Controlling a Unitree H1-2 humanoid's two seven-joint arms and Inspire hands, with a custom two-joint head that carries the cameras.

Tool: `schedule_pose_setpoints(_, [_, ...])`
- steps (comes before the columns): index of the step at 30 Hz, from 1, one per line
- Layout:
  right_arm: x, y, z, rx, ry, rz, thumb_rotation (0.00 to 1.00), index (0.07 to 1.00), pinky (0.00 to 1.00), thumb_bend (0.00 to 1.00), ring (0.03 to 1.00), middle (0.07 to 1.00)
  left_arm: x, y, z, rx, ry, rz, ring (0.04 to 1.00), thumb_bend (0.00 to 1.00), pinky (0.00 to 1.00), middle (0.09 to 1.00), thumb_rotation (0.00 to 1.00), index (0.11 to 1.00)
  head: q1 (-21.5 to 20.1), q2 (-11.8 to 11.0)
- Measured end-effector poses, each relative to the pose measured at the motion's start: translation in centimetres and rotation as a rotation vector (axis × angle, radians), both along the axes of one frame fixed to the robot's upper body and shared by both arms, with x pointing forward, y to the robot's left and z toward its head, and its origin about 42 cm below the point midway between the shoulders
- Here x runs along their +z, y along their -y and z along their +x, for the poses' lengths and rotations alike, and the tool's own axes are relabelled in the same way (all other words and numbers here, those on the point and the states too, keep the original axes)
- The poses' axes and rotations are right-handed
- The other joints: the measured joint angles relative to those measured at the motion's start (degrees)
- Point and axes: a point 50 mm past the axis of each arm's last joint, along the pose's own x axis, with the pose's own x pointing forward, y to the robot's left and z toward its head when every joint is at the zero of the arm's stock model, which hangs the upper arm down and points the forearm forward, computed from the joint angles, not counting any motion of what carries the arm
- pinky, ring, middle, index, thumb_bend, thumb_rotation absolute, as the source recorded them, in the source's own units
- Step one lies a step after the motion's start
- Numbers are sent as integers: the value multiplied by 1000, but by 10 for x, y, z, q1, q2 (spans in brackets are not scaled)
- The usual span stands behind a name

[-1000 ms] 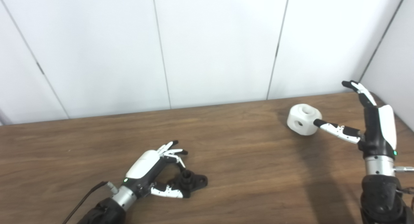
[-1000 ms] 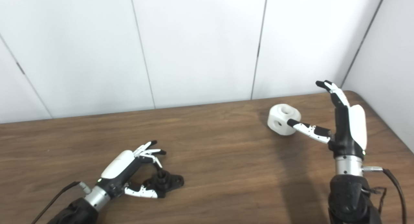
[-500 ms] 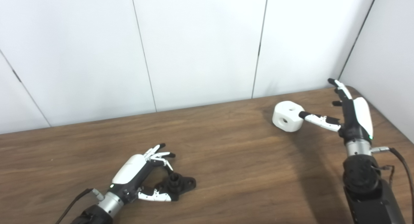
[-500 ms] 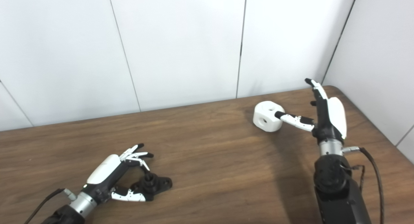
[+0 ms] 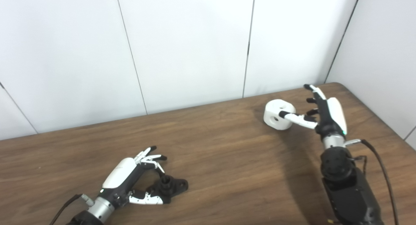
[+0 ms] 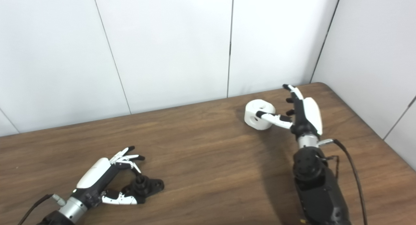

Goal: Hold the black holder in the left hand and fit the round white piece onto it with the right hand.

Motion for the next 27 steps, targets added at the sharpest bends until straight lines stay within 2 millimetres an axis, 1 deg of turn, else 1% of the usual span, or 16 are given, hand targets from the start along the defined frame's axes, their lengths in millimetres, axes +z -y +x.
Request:
schedule_pose_setpoints(5, [-12, -1, 5, 7, -57, -37, 502, 867, 848, 919, 968, 941, 0, -1, 0, 0, -1, 1, 995, 522, 1000, 839, 47, 483, -6, -1])
schedule_pose_setpoints(7, [-14, 1, 6, 3, -65, -52, 525, 867, 957, 934, 994, 945, 0, -1, 0, 1, -1, 1, 995, 522, 1000, 839, 46, 483, -8, -2])
schedule_pose_setpoints(8, [-14, 1, 8, 2, -68, -66, 533, 862, 986, 945, 998, 941, 0, -2, 0, 2, -2, -1, 994, 522, 1000, 838, 46, 483, -10, -3])
schedule_pose_setpoints(14, [-14, 0, 17, 0, -86, -146, 559, 853, 1000, 976, 1000, 932, 1, -3, 0, 2, -7, -7, 987, 521, 1000, 835, 46, 483, -17, -5])
schedule_pose_setpoints(22, [-20, 3, 17, -21, -122, -213, 547, 851, 1000, 970, 999, 932, 1, -5, 0, 3, -6, -5, 979, 521, 1000, 832, 45, 483, -18, -6])
schedule_pose_setpoints(27, [-26, 3, 21, -22, -148, -240, 587, 852, 1000, 969, 1000, 931, 1, -6, 0, 2, -2, -6, 975, 521, 1000, 830, 45, 483, -18, -7])
